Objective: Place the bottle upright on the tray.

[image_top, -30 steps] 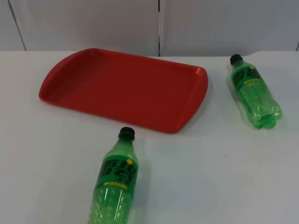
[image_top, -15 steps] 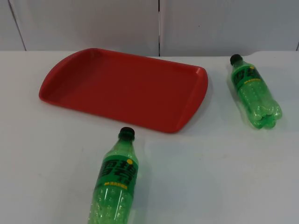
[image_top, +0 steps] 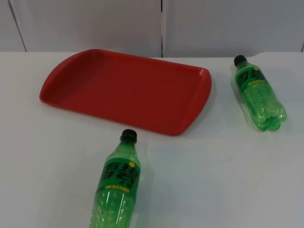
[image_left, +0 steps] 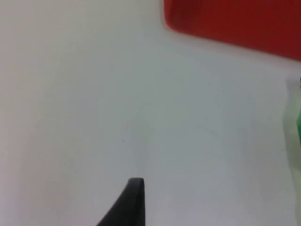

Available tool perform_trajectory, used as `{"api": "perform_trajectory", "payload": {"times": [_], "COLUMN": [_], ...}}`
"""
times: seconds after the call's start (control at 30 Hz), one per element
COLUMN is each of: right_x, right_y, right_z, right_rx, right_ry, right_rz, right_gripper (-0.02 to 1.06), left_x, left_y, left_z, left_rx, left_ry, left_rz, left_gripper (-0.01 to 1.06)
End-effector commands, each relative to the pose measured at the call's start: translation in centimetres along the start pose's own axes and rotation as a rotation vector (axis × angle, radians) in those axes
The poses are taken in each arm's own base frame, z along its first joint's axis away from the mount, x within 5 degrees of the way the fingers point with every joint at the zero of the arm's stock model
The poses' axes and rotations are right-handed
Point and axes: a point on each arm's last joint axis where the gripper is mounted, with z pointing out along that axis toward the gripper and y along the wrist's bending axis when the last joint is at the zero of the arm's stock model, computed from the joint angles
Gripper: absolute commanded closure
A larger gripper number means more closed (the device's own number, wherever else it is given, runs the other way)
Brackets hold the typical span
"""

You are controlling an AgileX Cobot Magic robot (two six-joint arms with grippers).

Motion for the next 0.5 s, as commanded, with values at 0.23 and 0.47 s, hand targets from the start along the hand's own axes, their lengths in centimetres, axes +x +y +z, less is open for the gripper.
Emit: {"api": "perform_trajectory", "payload": {"times": [0.23,0.47], "right_x": [0.1,0.1], "right_y": [0.0,0.0], "right_z": [0.1,0.1], "right_rx": [0.002,0.002], "right_ry": [-0.001,-0.001], "right_rz": [0.002,0.002], "right_gripper": [0.00,0.00], "left_x": [-1.6,-3.5], "left_y": [-0.1,-0.6], "left_z": [2.2,4.2], "left_rx": [0.033,0.100], "left_ry": [0.052,0.134], "left_rz": [-0.001,0.006], "left_gripper": [0.00,0.00]}}
